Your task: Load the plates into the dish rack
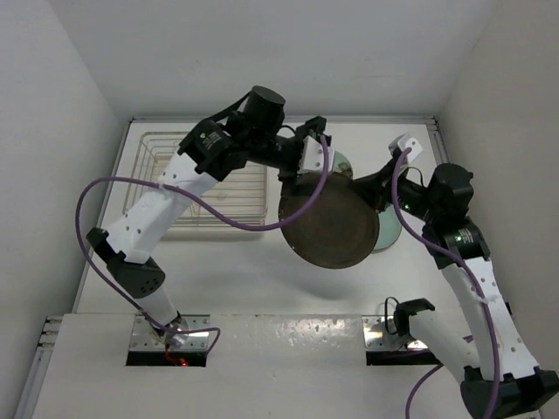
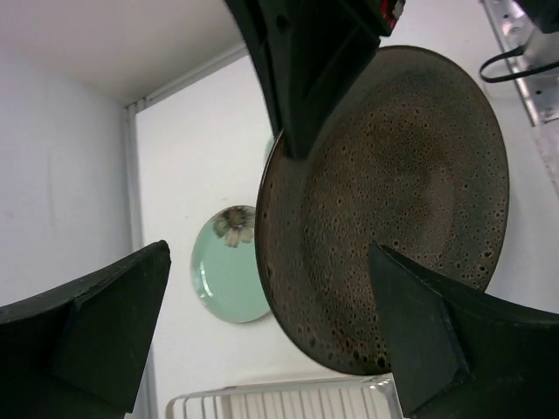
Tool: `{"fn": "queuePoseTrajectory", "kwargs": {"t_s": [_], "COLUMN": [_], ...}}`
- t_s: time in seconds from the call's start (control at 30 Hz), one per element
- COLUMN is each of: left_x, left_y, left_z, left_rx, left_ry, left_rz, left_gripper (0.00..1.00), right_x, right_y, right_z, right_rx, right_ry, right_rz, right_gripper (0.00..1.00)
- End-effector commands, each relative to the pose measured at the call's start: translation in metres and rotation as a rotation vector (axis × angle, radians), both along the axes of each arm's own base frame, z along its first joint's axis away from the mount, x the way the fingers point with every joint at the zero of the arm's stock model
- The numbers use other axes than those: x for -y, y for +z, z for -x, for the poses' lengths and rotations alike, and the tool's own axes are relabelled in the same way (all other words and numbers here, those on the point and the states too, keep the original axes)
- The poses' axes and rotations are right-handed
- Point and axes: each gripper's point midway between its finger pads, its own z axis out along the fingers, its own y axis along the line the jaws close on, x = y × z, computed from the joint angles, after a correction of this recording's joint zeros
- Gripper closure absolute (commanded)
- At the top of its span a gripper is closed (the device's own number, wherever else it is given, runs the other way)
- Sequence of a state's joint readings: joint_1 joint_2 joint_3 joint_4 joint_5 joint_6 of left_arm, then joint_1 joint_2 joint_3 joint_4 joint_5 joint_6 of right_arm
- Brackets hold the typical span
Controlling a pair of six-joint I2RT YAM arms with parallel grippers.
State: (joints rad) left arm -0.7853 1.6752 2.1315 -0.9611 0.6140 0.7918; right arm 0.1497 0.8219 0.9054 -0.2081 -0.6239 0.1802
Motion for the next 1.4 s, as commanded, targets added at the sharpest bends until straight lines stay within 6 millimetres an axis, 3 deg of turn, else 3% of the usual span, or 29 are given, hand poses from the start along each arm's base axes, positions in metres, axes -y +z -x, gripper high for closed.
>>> {"fn": "queuePoseTrajectory", "kwargs": {"t_s": [0.0, 0.07, 0.2, 0.27, 0.33, 0.4, 0.43, 0.53, 0.57, 0.6, 0.67, 0.8, 0.83, 0.87, 0.9, 1.0, 1.1, 1.17, 1.2, 1.37], "left_x": [0.013, 0.019, 0.024, 0.026, 0.025, 0.024, 0.022, 0.017, 0.016, 0.012, 0.007, -0.007, -0.008, -0.009, -0.01, -0.025, -0.054, -0.081, -0.085, -0.123], "left_y": [-0.016, -0.035, -0.067, -0.07, -0.08, -0.084, -0.084, -0.093, -0.089, -0.087, -0.089, -0.086, -0.077, -0.062, -0.052, 0.002, 0.047, 0.081, 0.084, 0.14], "left_z": [0.015, 0.02, 0.001, -0.003, -0.011, -0.011, -0.015, -0.01, -0.009, -0.008, -0.008, -0.02, -0.025, -0.033, -0.04, -0.068, -0.095, -0.108, -0.113, -0.117], "left_rx": [-0.063, -0.087, -0.126, -0.121, -0.115, -0.106, -0.107, -0.116, -0.101, -0.089, -0.078, -0.015, 0.013, 0.067, 0.102, 0.299, 0.47, 0.569, 0.576, 0.707], "left_ry": [-0.052, -0.053, 0.016, 0.024, 0.032, 0.023, 0.034, 0.009, 0.004, 0.008, 0.02, 0.09, 0.116, 0.143, 0.176, 0.284, 0.386, 0.471, 0.488, 0.564], "left_rz": [-0.013, -0.06, -0.133, -0.135, -0.159, -0.169, -0.168, -0.201, -0.196, -0.205, -0.223, -0.262, -0.256, -0.23, -0.216, -0.154, -0.132, -0.106, -0.1, -0.03], "left_gripper": [0.0, 0.0, 0.0, 0.0, 0.08, 0.22, 0.36, 0.64, 0.8, 0.87, 1.0, 1.0, 1.0, 1.0, 1.0, 1.0, 1.0, 1.0, 1.0, 1.0], "right_x": [-0.012, -0.02, -0.034, -0.039, -0.045, -0.047, -0.049, -0.051, -0.05, -0.05, -0.05, -0.049, -0.046, -0.045, -0.044, -0.032, -0.018, -0.012, -0.008, -0.003], "right_y": [0.06, 0.057, 0.052, 0.049, 0.052, 0.051, 0.054, 0.053, 0.053, 0.052, 0.055, 0.057, 0.059, 0.06, 0.061, 0.07, 0.077, 0.079, 0.08, 0.075], "right_z": [0.007, 0.009, 0.01, 0.011, 0.016, 0.015, 0.016, 0.014, 0.013, 0.012, 0.011, 0.004, 0.003, 0.002, 0.001, -0.004, -0.007, -0.006, -0.006, -0.01], "right_rx": [0.228, 0.224, 0.231, 0.234, 0.248, 0.251, 0.257, 0.266, 0.268, 0.27, 0.283, 0.291, 0.308, 0.314, 0.319, 0.358, 0.414, 0.439, 0.449, 0.456], "right_ry": [0.036, 0.06, 0.088, 0.101, 0.124, 0.127, 0.132, 0.124, 0.121, 0.118, 0.115, 0.092, 0.071, 0.065, 0.058, -0.018, -0.09, -0.115, -0.134, -0.163], "right_rz": [-0.046, -0.042, -0.014, -0.003, -0.001, 0.006, 0.007, 0.017, 0.016, 0.02, 0.017, 0.021, 0.028, 0.034, 0.039, 0.055, 0.093, 0.115, 0.124, 0.15], "right_gripper": [1.0, 1.0, 1.0, 1.0, 1.0, 1.0, 1.0, 1.0, 1.0, 1.0, 1.0, 1.0, 0.93, 0.77, 0.43, 0.12, 0.01, 0.01, 0.01, 0.01]}}
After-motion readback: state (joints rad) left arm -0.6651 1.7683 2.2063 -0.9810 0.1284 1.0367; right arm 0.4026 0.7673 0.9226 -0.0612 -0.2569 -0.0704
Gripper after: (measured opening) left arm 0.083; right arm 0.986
